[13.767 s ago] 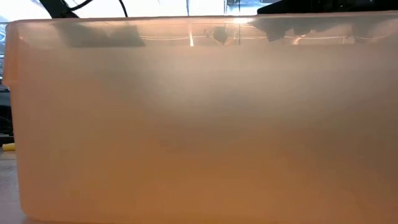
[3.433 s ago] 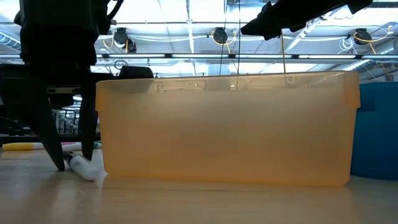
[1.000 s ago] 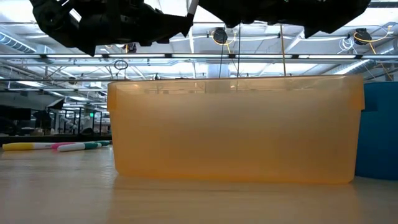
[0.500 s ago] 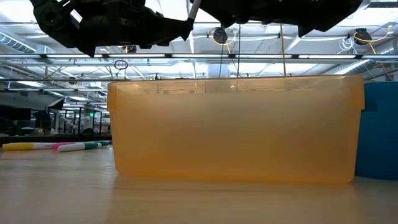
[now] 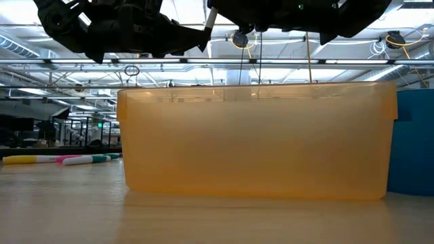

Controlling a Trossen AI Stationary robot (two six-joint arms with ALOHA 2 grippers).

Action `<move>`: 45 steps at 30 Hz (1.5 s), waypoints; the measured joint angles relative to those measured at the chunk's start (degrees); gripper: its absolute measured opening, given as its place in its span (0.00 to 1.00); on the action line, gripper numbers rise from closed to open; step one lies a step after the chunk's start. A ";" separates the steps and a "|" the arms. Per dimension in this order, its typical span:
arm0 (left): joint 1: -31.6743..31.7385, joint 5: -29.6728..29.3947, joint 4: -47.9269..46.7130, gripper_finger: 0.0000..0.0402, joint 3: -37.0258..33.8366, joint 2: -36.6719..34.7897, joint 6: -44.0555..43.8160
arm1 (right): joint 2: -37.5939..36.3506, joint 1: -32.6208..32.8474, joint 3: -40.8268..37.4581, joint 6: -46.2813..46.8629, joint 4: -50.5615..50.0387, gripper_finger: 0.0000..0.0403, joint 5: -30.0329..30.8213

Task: Pick & Place Markers
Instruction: Put the white and black highlighter pen into the blue bin, then put the white and yellow highlighter pen into the blue bin

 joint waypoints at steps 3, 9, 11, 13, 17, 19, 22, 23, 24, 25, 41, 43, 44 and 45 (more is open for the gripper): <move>-0.01 -0.30 0.02 0.13 0.00 0.00 -2.60 | 0.00 -0.08 0.03 0.22 -0.70 0.05 0.03; -2.60 -17.75 -0.57 0.39 -0.04 0.00 -8.50 | -0.07 -0.27 0.04 0.91 -2.52 0.05 2.23; -3.61 -22.04 -1.34 0.49 -0.04 0.00 -6.69 | -0.35 -0.22 0.04 0.63 -4.22 0.05 4.59; -4.43 -24.52 -1.25 0.58 -0.03 0.00 -4.90 | -2.29 -0.07 0.04 0.57 -8.71 0.05 6.60; -5.84 -28.95 -1.82 0.72 0.01 -2.89 -4.48 | -7.25 0.67 -0.13 2.70 -18.54 0.05 7.12; -6.21 -31.83 -4.07 0.77 0.18 -4.74 -4.61 | -10.39 1.75 -0.06 4.34 -23.29 0.05 7.43; -6.91 -38.15 -11.04 0.81 0.08 -8.85 -5.14 | -14.94 3.81 -0.03 8.55 -34.29 0.05 7.39; -6.93 -40.20 -14.08 0.81 0.18 -10.19 -5.35 | -16.41 4.52 -0.04 10.47 -38.89 0.05 7.39; -6.93 -42.23 -18.00 0.82 0.15 -11.49 -6.12 | -17.87 5.19 -0.09 12.62 -43.35 0.05 7.40; -7.02 -43.74 -21.52 0.82 0.05 -12.50 -7.48 | -19.26 5.89 -0.09 14.82 -47.12 0.05 7.43; -6.13 -50.77 -35.72 0.70 0.00 -15.25 -15.65 | -26.77 12.97 -7.22 28.04 -65.16 0.15 7.84; -6.14 -50.77 -35.81 0.68 0.00 -15.23 -15.65 | -26.75 12.84 -7.39 28.11 -64.91 0.20 7.84; -6.14 -50.75 -35.95 0.68 0.00 -15.21 -15.65 | -26.75 12.84 -7.39 28.13 -64.68 0.22 7.87; -6.14 -50.75 -35.94 0.68 0.00 -15.21 -15.65 | -26.77 12.84 -7.39 28.13 -64.43 0.24 7.88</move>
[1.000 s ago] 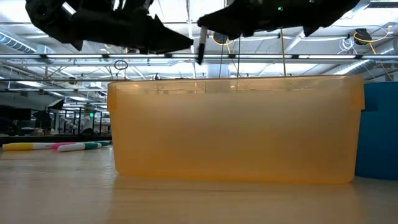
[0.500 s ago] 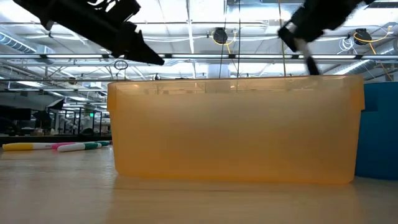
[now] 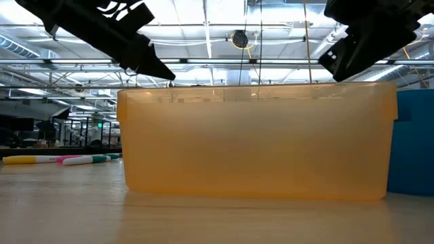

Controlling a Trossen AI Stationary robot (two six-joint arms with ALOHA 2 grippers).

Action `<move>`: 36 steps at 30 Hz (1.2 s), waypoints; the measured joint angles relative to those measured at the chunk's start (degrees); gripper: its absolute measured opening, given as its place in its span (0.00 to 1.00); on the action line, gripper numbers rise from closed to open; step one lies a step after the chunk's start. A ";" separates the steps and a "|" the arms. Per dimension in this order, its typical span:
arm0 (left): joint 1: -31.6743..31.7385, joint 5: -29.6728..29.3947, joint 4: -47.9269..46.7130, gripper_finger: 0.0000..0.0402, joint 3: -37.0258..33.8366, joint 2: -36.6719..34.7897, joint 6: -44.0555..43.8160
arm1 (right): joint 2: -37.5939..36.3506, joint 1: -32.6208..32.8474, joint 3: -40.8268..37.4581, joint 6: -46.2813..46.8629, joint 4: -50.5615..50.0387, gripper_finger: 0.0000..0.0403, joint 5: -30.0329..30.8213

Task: Pick & Place Markers
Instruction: Put the white and yellow highlighter pen into the blue bin

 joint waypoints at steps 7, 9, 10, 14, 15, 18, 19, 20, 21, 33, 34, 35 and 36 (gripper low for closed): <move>0.00 0.01 -0.10 0.70 0.00 0.00 0.00 | 0.02 0.00 0.00 -1.39 5.41 0.34 0.00; -0.22 0.04 -1.89 0.69 0.00 -0.01 -0.51 | 0.01 -0.01 0.00 -3.38 8.37 0.35 -0.02; -0.44 0.04 -3.64 0.69 0.00 -0.06 -1.22 | 0.02 -0.02 0.00 -4.51 9.83 0.36 0.00; -1.06 0.15 -11.84 0.67 0.00 -0.52 -6.74 | 0.02 -0.02 0.00 -9.94 15.49 0.37 0.02; -1.05 0.17 -13.87 0.67 0.00 -0.52 -8.89 | 0.00 -0.02 0.00 -11.34 16.57 0.37 0.02; -1.01 0.16 -19.61 0.65 0.00 -0.50 -13.83 | 0.02 -0.19 0.00 -15.26 19.46 0.36 0.02; -1.01 0.15 -21.88 0.65 0.00 -0.52 -15.07 | 0.00 -0.27 0.00 -16.10 20.19 0.36 0.02; -1.01 0.17 -24.57 0.65 0.00 -0.51 -16.86 | 0.01 -0.41 0.00 -16.82 20.80 0.36 0.02; -1.01 0.18 -27.12 0.64 0.00 -0.49 -19.02 | 0.01 -0.66 0.00 -17.21 21.08 0.36 0.02; -1.89 25.16 -53.26 0.58 0.00 -2.23 -51.22 | 2.90 -3.68 0.00 -18.48 22.77 0.36 0.02; -2.34 25.59 -56.26 0.58 0.00 -2.23 -53.66 | 3.34 -3.94 0.00 -18.75 23.40 0.36 0.00; -2.73 25.57 -59.04 0.57 0.00 -2.23 -55.79 | 3.77 -4.06 0.00 -18.87 24.14 0.36 -0.05; -3.05 25.45 -61.43 0.56 0.00 -2.23 -57.74 | 4.30 -4.28 0.00 -18.93 24.89 0.36 -0.11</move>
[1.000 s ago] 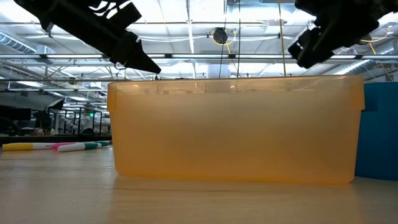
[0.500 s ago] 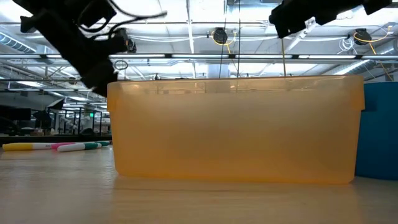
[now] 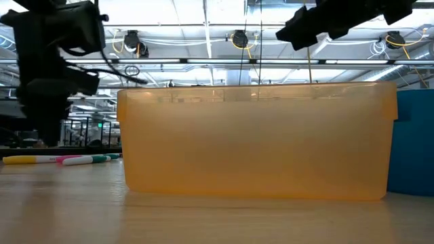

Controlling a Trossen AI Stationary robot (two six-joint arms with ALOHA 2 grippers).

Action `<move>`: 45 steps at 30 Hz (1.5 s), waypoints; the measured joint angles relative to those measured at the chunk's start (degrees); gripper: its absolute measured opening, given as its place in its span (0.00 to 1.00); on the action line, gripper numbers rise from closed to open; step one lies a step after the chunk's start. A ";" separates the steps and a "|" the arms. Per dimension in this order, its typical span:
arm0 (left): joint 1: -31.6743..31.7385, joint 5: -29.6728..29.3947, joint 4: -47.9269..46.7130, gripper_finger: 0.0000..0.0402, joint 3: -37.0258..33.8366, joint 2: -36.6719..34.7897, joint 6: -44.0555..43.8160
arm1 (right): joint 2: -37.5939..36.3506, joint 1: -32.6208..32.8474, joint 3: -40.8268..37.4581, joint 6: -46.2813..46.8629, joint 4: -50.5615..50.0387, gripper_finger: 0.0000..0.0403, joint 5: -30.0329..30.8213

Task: Pick & Place Markers
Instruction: Put the white and yellow highlighter pen into the blue bin

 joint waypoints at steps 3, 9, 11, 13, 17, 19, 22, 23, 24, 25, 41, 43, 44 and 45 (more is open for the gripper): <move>-0.56 -0.57 -5.23 0.54 0.00 0.00 -4.30 | 1.58 -0.47 0.00 0.02 1.30 0.36 -0.06; -2.17 -0.31 -7.05 0.52 0.00 0.02 -9.13 | 3.30 -1.07 0.00 0.15 1.94 0.36 -0.09; -3.08 -0.27 -6.97 0.52 0.00 0.02 -11.86 | 3.58 -1.20 0.00 0.05 1.99 0.36 -0.11; -4.11 0.54 -7.09 0.52 0.00 0.02 -13.77 | 3.59 -1.20 0.00 0.05 1.67 0.36 -0.09; -6.14 2.11 -6.93 0.51 -0.73 0.02 -14.33 | 3.57 -1.20 0.00 0.19 1.72 0.36 -0.11; -6.75 2.14 -6.20 0.50 -1.53 0.02 -14.96 | 3.57 -1.20 0.00 0.20 1.72 0.36 -0.13; -7.05 2.23 -2.21 0.48 -3.88 0.02 -15.74 | 3.57 -1.20 0.00 0.20 1.72 0.36 -0.13; -7.05 2.34 0.10 0.48 -5.13 0.02 -15.64 | 3.57 -1.20 0.00 0.20 1.72 0.35 -0.13; -7.05 2.45 2.81 0.47 -6.50 0.02 -15.33 | 3.57 -1.20 0.00 0.20 1.73 0.35 -0.13; -7.05 2.43 5.27 0.47 -7.55 -0.07 -15.14 | 3.57 -1.20 0.00 0.20 1.75 0.35 -0.13; -7.70 2.04 7.52 0.17 -8.93 -0.04 -15.55 | 3.55 -1.20 0.00 0.20 2.18 0.35 -0.13; -7.70 2.00 7.66 0.08 -8.83 -0.07 -14.33 | 3.55 -1.20 0.00 0.22 2.18 0.35 -0.13; -7.70 2.00 7.76 0.08 -8.83 -0.07 -13.73 | 3.55 -1.20 0.00 0.22 2.18 0.35 -0.13; -7.71 1.98 7.82 0.08 -8.80 -0.07 -13.43 | 3.55 -1.18 0.00 0.22 2.18 0.35 -0.13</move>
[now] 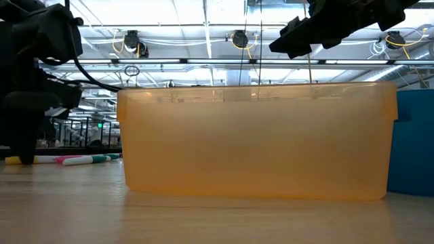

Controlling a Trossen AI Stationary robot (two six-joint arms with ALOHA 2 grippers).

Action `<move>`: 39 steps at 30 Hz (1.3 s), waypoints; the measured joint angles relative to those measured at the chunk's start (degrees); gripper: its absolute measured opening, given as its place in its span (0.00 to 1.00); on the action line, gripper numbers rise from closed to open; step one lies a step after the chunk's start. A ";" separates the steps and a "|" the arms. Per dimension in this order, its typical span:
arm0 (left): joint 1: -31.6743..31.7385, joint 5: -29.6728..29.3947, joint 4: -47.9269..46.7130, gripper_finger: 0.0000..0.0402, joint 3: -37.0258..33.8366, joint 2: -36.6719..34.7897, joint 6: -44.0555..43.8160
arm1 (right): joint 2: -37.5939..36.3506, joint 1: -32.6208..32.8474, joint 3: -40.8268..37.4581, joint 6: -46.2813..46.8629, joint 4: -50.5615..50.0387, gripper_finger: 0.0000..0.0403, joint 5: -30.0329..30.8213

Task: Pick & Place Markers
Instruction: Put the white and yellow highlighter pen into the blue bin

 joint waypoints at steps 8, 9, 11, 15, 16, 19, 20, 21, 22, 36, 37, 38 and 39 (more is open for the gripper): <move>-3.36 -6.62 -7.50 0.08 10.68 0.11 5.19 | -0.02 -0.02 0.00 0.02 2.00 0.35 0.02; -3.94 -8.41 -8.12 0.08 12.42 0.22 6.37 | -0.02 -0.02 0.00 0.00 2.29 0.35 0.04; -5.09 -12.77 -8.42 0.08 16.35 0.10 9.51 | -0.02 -0.02 0.02 0.00 3.18 0.35 0.08; -7.04 -25.18 -0.51 0.09 21.25 0.10 24.51 | 0.01 -0.02 0.02 -0.88 4.35 0.35 0.24; -7.04 -27.55 4.10 0.10 21.43 0.02 30.51 | 0.17 -0.05 0.02 -1.16 5.39 0.35 0.24; -5.58 -27.76 21.62 0.10 20.72 0.11 48.85 | 1.54 -0.38 0.02 -1.67 10.04 0.35 0.23; -4.82 -26.55 27.76 0.09 20.20 0.34 54.07 | 2.03 -0.50 0.00 -2.00 11.52 0.35 0.26; -3.92 -24.94 33.86 0.09 19.83 0.87 59.03 | 2.65 -0.75 0.00 -2.47 13.39 0.35 0.25; -2.98 -22.63 39.21 0.09 19.40 1.36 63.64 | 3.51 -0.93 0.02 -2.94 15.85 0.35 0.26; 7.08 3.85 61.43 0.09 17.89 9.78 77.30 | 14.88 -4.59 1.65 -7.06 40.48 0.40 -0.07; 7.30 4.29 61.42 0.09 17.89 9.82 77.22 | 15.69 -4.59 2.35 -7.04 40.64 0.42 -0.07; 7.40 4.69 61.43 0.09 17.89 9.88 77.05 | 16.57 -4.59 3.03 -6.97 40.68 0.44 -0.13; 7.46 4.83 61.60 0.09 17.89 9.90 77.03 | 17.47 -4.57 3.87 -6.69 40.75 0.47 -0.17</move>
